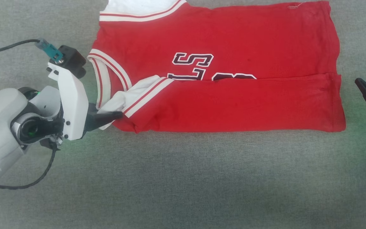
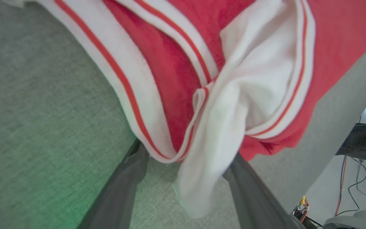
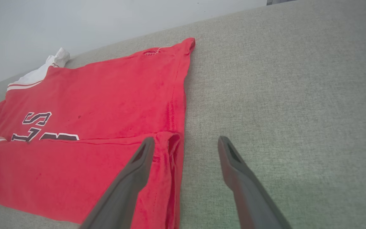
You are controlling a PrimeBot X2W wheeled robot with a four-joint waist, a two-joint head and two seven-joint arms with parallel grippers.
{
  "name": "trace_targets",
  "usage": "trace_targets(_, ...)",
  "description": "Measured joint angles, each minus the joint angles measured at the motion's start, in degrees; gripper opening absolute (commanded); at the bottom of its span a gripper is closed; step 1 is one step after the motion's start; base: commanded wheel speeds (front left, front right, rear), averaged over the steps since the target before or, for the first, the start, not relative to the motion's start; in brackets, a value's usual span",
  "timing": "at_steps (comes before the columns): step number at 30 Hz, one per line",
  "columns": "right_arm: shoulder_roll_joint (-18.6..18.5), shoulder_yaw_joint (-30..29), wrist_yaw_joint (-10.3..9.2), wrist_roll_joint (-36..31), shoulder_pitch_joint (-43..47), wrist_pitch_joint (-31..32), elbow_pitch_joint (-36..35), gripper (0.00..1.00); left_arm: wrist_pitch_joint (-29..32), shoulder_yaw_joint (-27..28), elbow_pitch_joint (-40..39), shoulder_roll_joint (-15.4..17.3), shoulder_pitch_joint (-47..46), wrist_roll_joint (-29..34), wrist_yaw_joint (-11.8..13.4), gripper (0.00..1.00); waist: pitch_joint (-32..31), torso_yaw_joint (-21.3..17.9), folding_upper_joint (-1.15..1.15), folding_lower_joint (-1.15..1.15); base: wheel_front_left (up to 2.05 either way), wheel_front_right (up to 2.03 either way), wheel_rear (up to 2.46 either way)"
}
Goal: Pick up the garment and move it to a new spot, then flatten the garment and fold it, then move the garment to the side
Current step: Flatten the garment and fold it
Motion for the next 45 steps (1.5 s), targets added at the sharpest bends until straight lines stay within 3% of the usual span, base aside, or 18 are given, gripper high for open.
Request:
trace_targets(1, 0.0, -0.02, 0.0, 0.0, 0.01, -0.03, -0.13, 1.0, 0.0, 0.1, 0.26, -0.13, -0.03, -0.08, -0.11, 0.36, 0.16, -0.15, 0.0, 0.0, 0.0, 0.0, 0.0)
trace_targets(2, -0.01, -0.04, 0.0, -0.02, 0.01, -0.02, -0.24, 1.0, 0.05, 0.26, 0.47, -0.25, 0.01, -0.53, -0.18, 0.0, 0.3, -0.24, 0.0, 0.0, 0.0, 0.0, 0.0)
trace_targets(9, -4.3, 3.1, 0.0, -2.18, 0.33, 4.55, -2.46, 1.0, -0.07, 0.62, -0.75, -0.94, -0.03, -1.68, -0.2, 0.0, 0.72, 0.14, 0.0, 0.0, 0.0, 0.0, 0.0)
trace_targets(16, -9.9, 7.59, 0.0, -2.26, 0.35, 16.91, -3.82, 1.0, -1.42, 0.63, -3.26, -1.6, -0.4, -0.16, -0.2, 0.0, 1.79, 1.31, 0.0, 0.0, 0.0, 0.0, 0.0)
trace_targets(20, -11.04, 9.83, 0.0, -0.74, -0.33, 23.45, -4.3, 1.0, -2.09, 0.54, -4.19, -2.42, -0.94, 0.4, -0.23, 0.0, 2.65, 2.09, 0.0, 0.0, 0.0, 0.0, 0.0)
trace_targets(23, -11.04, 10.15, 0.0, -0.96, -1.09, 24.86, -4.02, 1.0, -3.02, 0.54, -4.54, -2.91, -1.13, 0.53, -0.27, 0.0, 3.29, 2.53, 0.0, 0.0, 0.0, 0.0, 0.0)
trace_targets(24, -11.1, 10.48, 0.0, -1.31, -1.48, 25.12, -4.03, 0.82, -3.12, 0.54, -4.57, -3.07, -1.19, 0.54, -0.27, 0.0, 3.44, 2.66, 0.0, 0.0, 0.0, 0.0, 0.0)
trace_targets(26, -10.93, 10.76, 0.0, -1.76, -1.81, 25.26, -3.76, 0.12, -3.58, 0.52, -4.66, -3.31, -1.25, 0.71, -0.29, 0.0, 3.58, 2.85, 0.0, 0.0, 0.0, 0.0, 0.0)
trace_targets(27, -10.78, 10.82, 0.0, -1.81, -1.98, 25.25, -3.63, 0.0, -3.86, 0.48, -4.69, -3.36, -1.25, 0.71, -0.29, 0.0, 3.55, 2.91, 0.0, 0.0, 0.0, 0.0, 0.0)
trace_targets(36, -9.87, 10.74, 0.02, -0.82, -1.15, 22.7, -2.02, 0.0, -7.65, 0.09, -7.03, -2.02, 1.27, 0.44, -0.27, 0.0, 0.85, 3.36, 0.0, 0.0, 0.0, 0.0, 0.0)
trace_targets(45, -12.82, 8.34, 0.02, 1.99, 6.6, 22.92, -4.22, 0.0, -11.16, -0.13, -14.34, 5.14, 7.3, -0.63, -0.26, 0.0, -3.88, 3.72, 0.0, 0.0, 0.0, 0.0, 0.0)
